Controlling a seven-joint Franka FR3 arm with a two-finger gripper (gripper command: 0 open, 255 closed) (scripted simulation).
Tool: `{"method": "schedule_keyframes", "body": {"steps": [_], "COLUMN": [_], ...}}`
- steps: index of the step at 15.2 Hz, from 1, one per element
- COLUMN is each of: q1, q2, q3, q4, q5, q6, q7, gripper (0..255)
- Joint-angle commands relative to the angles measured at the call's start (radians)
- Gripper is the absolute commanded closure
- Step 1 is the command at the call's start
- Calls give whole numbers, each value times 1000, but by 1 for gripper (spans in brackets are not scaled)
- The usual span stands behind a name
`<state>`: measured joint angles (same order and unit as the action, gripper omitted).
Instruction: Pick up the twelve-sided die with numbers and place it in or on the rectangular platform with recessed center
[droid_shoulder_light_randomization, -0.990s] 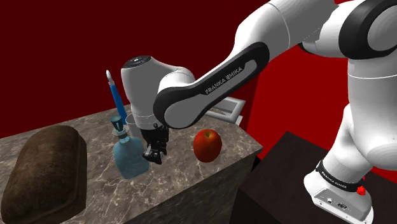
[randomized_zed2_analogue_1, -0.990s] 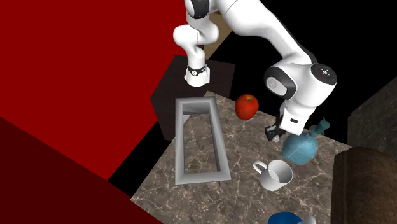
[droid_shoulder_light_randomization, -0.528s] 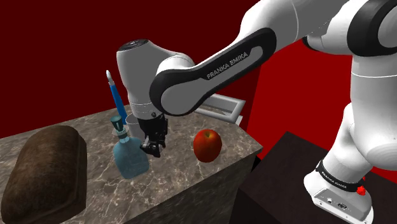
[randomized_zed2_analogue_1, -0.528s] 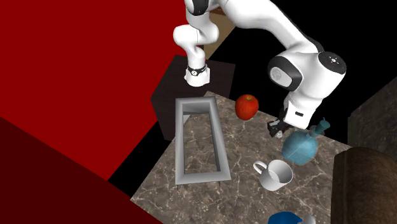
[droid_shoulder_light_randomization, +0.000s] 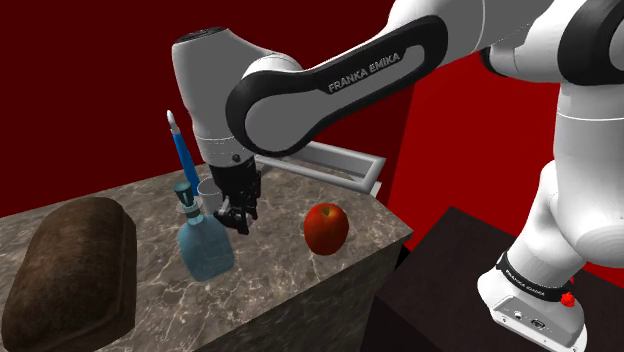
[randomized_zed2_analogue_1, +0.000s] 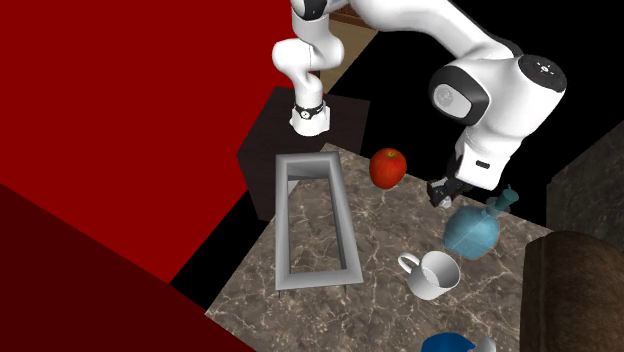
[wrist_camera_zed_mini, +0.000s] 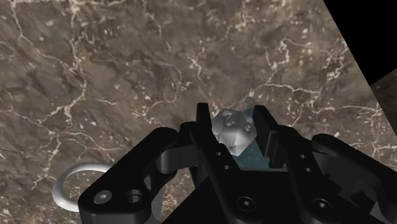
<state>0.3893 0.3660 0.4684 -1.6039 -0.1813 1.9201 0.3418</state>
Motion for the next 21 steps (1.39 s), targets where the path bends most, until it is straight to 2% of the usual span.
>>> {"method": "schedule_keyframes", "body": {"steps": [1,13,21], "q1": [0,8,-147], "q2": [-8,-22,-191], "q3": [2,9,-39], "q4": [19,152,-63], "q5": [5,15,97], "q6": [-26,-170,-101], "q7": [-3,-13,-207], "gripper": [255,255,255]}}
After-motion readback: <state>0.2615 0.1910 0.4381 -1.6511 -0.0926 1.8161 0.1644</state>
